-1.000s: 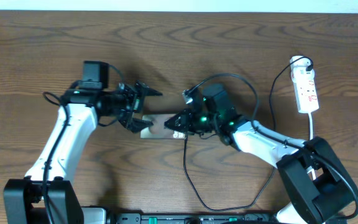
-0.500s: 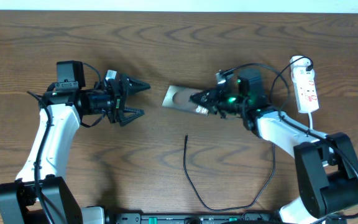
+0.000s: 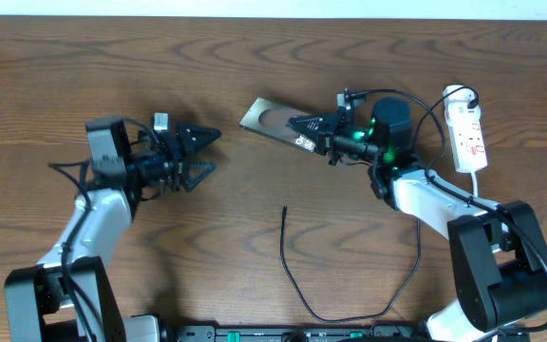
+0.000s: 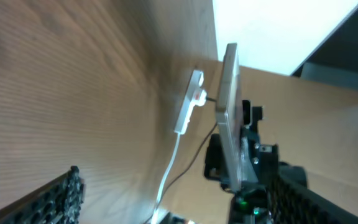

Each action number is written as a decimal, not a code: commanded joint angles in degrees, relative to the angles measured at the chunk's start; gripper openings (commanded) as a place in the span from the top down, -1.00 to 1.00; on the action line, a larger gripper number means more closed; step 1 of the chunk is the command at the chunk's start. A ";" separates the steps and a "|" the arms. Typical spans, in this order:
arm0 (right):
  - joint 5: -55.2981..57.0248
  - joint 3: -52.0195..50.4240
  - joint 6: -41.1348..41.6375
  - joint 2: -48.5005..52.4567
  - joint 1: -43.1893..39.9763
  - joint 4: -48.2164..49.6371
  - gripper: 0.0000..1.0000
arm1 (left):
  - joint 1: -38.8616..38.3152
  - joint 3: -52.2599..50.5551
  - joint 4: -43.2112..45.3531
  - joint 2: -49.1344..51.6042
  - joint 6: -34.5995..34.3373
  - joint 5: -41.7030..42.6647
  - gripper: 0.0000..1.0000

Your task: Plug charger to phone and switch on socket

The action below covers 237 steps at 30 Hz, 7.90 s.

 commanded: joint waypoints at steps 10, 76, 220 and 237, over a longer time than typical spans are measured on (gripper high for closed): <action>5.03 0.72 4.42 -0.39 7.10 1.16 0.98 | -3.50 -13.75 39.80 -0.72 -28.00 -10.29 -0.82; 22.36 0.72 12.04 -0.39 22.71 3.89 0.98 | -9.31 -13.75 43.15 -0.72 -34.10 -25.66 0.75; 40.98 23.74 -30.25 8.26 23.67 -87.65 -0.99 | 20.94 -13.20 54.05 -0.72 -20.11 22.16 0.85; 43.63 23.71 -28.48 8.41 24.90 -87.91 -0.98 | 20.94 -13.20 54.05 -0.72 -20.11 22.18 0.85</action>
